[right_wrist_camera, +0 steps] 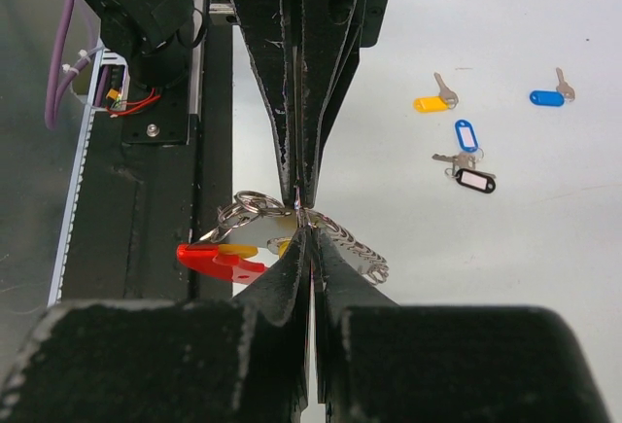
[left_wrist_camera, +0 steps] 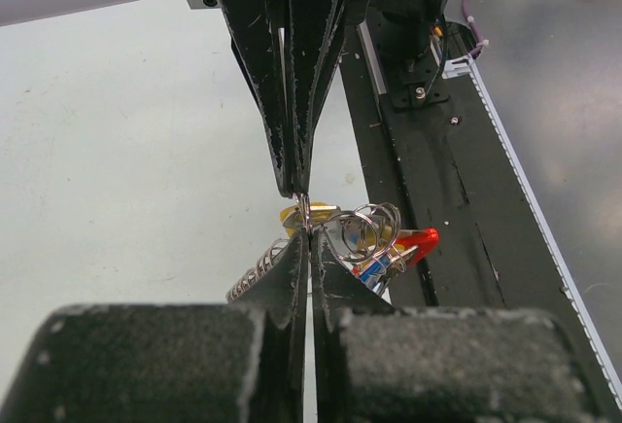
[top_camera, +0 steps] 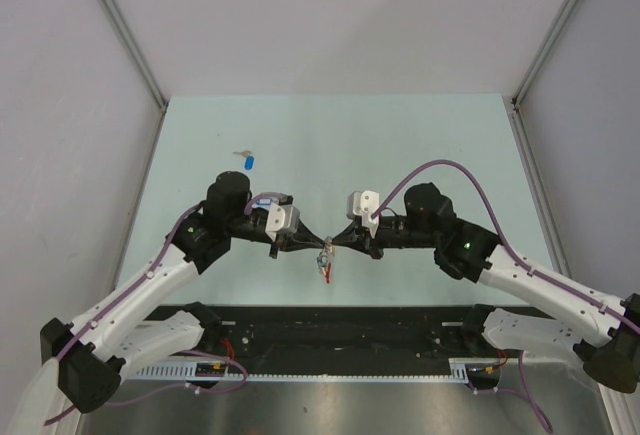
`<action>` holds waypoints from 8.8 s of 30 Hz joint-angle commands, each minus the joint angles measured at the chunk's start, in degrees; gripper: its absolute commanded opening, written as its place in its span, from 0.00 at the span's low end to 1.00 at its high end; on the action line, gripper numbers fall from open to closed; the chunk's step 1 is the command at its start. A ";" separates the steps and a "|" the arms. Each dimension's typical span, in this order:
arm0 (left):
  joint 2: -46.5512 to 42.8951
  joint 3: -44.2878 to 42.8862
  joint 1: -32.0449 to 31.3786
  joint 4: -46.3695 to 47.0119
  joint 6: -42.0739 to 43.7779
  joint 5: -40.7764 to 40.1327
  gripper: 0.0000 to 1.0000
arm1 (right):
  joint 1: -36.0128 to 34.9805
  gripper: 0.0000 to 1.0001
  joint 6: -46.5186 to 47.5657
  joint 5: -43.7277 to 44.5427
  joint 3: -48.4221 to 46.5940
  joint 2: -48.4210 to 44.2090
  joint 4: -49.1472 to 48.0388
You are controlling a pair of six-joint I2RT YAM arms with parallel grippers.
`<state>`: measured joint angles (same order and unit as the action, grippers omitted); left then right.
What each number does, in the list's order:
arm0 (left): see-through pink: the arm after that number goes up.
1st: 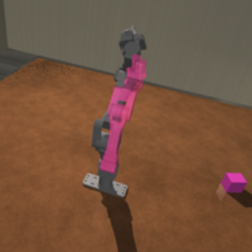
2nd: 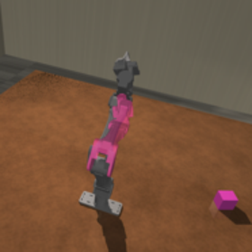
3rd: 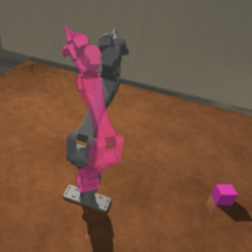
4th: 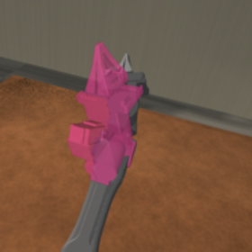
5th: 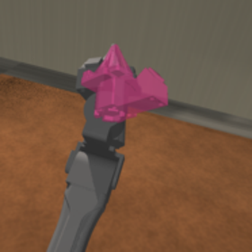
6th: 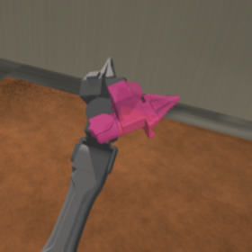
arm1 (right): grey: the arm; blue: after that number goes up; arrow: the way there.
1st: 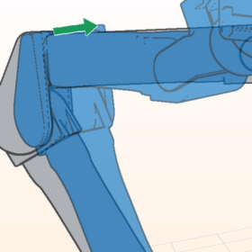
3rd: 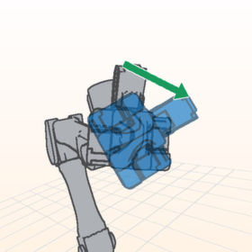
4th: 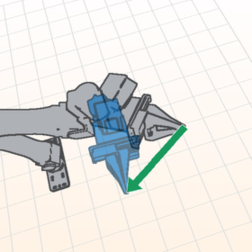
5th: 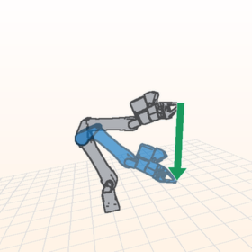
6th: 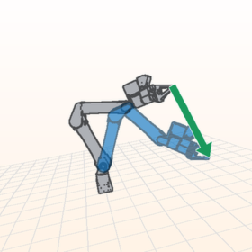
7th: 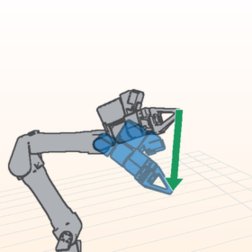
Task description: Put the keys on the keyring
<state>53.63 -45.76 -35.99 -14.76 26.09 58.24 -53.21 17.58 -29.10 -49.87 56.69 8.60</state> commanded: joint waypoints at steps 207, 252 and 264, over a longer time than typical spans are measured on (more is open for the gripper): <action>32.32 1.73 -5.49 22.06 11.97 -15.43 0.39 | 13.31 0.00 -3.34 4.93 8.82 9.94 -4.56; 28.82 7.08 -9.45 34.80 2.39 -22.29 0.00 | 17.62 0.00 -16.00 13.37 13.83 9.32 -5.87; 26.01 9.28 -9.54 39.46 -0.07 -23.61 0.00 | 17.97 0.00 -18.64 11.35 14.36 12.92 -7.55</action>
<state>83.02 -37.21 -45.21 19.79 28.10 34.20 -36.29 -0.12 -19.55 -36.38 67.72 1.56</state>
